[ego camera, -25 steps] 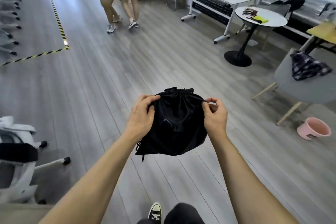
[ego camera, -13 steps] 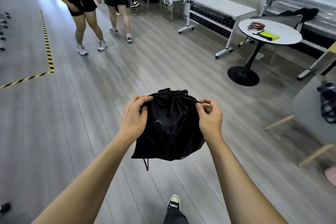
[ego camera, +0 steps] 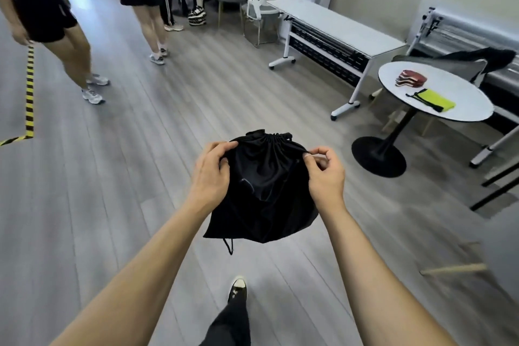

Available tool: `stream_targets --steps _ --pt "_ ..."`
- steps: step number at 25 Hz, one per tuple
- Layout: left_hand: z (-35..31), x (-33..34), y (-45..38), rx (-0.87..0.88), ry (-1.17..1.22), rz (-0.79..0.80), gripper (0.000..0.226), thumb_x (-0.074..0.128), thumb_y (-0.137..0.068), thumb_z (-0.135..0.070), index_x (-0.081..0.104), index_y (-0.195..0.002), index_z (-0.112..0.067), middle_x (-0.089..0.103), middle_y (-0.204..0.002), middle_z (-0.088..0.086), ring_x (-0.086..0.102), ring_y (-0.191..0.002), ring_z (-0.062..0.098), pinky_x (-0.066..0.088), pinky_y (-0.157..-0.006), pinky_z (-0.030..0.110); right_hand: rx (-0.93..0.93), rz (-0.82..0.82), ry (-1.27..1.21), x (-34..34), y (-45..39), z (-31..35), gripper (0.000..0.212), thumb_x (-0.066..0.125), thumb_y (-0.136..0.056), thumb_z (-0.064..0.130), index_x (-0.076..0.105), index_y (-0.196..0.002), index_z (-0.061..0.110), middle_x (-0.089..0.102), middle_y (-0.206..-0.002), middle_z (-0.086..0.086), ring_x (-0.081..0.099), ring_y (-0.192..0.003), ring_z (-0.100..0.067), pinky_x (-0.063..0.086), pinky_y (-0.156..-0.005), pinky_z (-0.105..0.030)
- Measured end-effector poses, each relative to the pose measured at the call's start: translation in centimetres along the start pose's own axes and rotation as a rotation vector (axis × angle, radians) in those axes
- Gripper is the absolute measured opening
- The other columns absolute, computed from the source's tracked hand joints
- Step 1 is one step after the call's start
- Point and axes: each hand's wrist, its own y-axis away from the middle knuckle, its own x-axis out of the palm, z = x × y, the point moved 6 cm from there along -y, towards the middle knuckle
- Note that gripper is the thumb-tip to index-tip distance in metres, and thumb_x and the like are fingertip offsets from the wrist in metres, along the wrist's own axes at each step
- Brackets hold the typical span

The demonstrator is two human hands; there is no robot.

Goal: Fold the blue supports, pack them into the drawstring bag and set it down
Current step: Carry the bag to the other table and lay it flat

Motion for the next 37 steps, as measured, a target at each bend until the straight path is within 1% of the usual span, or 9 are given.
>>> stream_targets --steps 3,6,9,12,15,24,30,33,37 --pt "2.6 3.8 -11.2 0.018 0.022 0.012 0.046 0.045 -0.092 0.004 0.066 -0.125 -0.022 0.059 -0.12 -0.01 0.058 -0.111 0.008 0.051 -0.095 0.04 0.013 -0.028 0.008 3.9 -10.8 -0.1 0.006 0.068 -0.094 0.015 0.063 -0.092 0.019 0.068 -0.076 -0.002 0.059 -0.069 -0.006 0.046 -0.068 -0.014" --pt "4.2 6.7 -21.8 0.034 0.039 0.033 0.047 0.045 -0.092 0.004 0.065 -0.126 -0.02 0.058 -0.12 -0.011 0.058 -0.113 0.007 0.05 -0.098 0.039 0.01 -0.031 0.022 7.6 -20.7 0.7 0.004 0.067 -0.094 0.015 0.063 -0.094 0.015 0.069 -0.078 -0.006 0.06 -0.069 -0.006 0.046 -0.067 -0.012" --pt "6.3 9.9 -31.7 0.041 0.013 0.062 0.048 0.045 -0.092 0.004 0.063 -0.128 -0.022 0.057 -0.121 -0.012 0.057 -0.114 0.008 0.05 -0.099 0.039 0.014 -0.045 0.011 11.2 -30.3 0.7 0.006 0.069 -0.093 0.017 0.063 -0.092 0.019 0.069 -0.076 -0.004 0.059 -0.068 -0.006 0.046 -0.066 -0.012" --pt "8.5 12.9 -42.6 0.027 -0.037 0.037 0.049 0.044 -0.093 0.005 0.064 -0.128 -0.022 0.057 -0.12 -0.011 0.057 -0.108 0.005 0.049 -0.097 0.028 0.013 -0.052 -0.002 15.4 -41.2 0.0 0.007 0.071 -0.091 0.018 0.064 -0.091 0.021 0.068 -0.072 0.003 0.059 -0.067 -0.004 0.046 -0.067 -0.014" --pt "10.9 16.9 -52.6 0.02 -0.082 0.031 0.05 0.042 -0.093 0.007 0.064 -0.129 -0.02 0.056 -0.119 -0.012 0.051 -0.103 -0.004 0.043 -0.098 0.016 0.022 -0.037 -0.035 19.6 -51.7 -1.5 0.007 0.071 -0.092 0.017 0.064 -0.091 0.019 0.067 -0.073 0.0 0.057 -0.064 -0.005 0.045 -0.064 -0.013" --pt "16.2 27.5 -82.0 -0.028 -0.105 0.042 0.052 0.041 -0.093 0.005 0.062 -0.131 -0.024 0.055 -0.123 -0.016 0.054 -0.114 0.0 0.047 -0.104 0.034 0.082 0.0 -0.051 29.5 -82.1 -2.5 0.009 0.071 -0.092 0.019 0.064 -0.096 0.014 0.064 -0.071 0.004 0.056 -0.065 -0.006 0.043 -0.062 -0.009" --pt "21.3 34.7 -101.6 -0.008 -0.054 0.065 0.052 0.047 -0.092 0.004 0.06 -0.132 -0.026 0.054 -0.121 -0.018 0.054 -0.113 0.005 0.049 -0.1 0.039 0.034 -0.001 -0.044 36.6 -102.0 -3.1 0.009 0.07 -0.092 0.015 0.063 -0.096 0.01 0.061 -0.069 0.0 0.054 -0.063 -0.008 0.045 -0.063 -0.017" --pt "24.0 38.6 -112.0 0.018 -0.016 0.136 0.053 0.058 -0.089 -0.002 0.057 -0.137 -0.025 0.05 -0.121 -0.02 0.053 -0.114 0.005 0.047 -0.103 0.04 0.044 -0.028 -0.027 40.2 -111.8 -3.4 0.008 0.07 -0.092 0.016 0.063 -0.093 0.012 0.062 -0.069 0.0 0.055 -0.062 -0.009 0.046 -0.063 -0.022" --pt "25.2 43.4 -126.6 0.117 -0.033 0.22 0.064 0.053 -0.087 0.005 0.048 -0.144 -0.022 0.046 -0.133 -0.013 0.047 -0.128 0.013 0.043 -0.108 0.045 0.025 -0.073 -0.025 43.8 -124.7 -1.6 0.008 0.07 -0.092 0.018 0.062 -0.092 0.016 0.063 -0.072 0.0 0.053 -0.061 -0.007 0.044 -0.062 -0.02"
